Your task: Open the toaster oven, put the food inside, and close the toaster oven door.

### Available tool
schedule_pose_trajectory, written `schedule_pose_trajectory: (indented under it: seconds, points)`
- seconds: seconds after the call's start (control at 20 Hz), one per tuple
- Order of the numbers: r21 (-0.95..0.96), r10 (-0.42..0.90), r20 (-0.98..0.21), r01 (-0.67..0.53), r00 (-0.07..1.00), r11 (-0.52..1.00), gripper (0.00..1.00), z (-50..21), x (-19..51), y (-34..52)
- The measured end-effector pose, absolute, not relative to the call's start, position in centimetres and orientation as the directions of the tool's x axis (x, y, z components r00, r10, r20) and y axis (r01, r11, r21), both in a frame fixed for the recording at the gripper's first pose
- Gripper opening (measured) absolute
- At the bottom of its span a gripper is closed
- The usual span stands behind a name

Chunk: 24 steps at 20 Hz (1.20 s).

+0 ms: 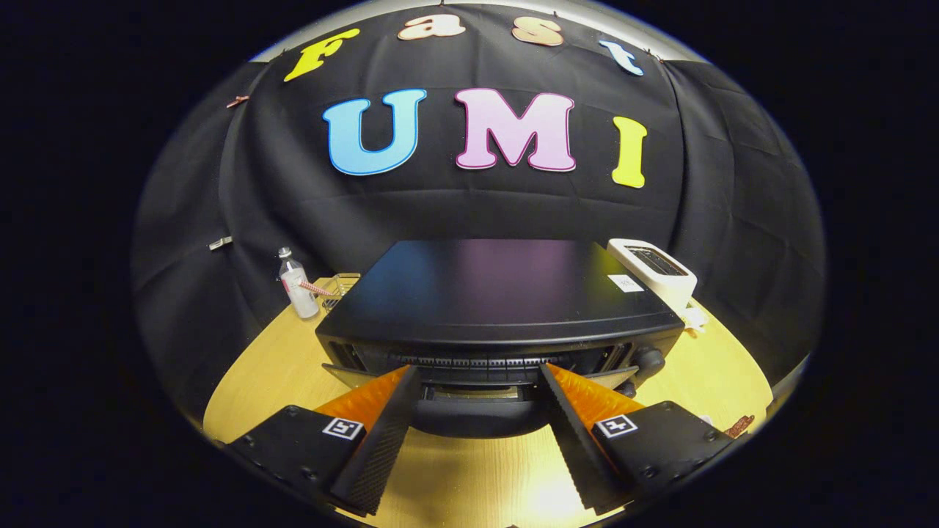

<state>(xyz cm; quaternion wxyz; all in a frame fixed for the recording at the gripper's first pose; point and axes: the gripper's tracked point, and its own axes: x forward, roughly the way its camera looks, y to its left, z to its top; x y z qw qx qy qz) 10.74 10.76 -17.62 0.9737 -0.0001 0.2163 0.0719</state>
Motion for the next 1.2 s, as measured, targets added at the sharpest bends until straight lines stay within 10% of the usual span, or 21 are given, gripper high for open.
schedule_pose_trajectory:
  seconds: [1.2]
  points:
    - [-0.026,0.112,-0.547,-0.15,0.83,0.988,0.98,-25.9,1.2,9.6]
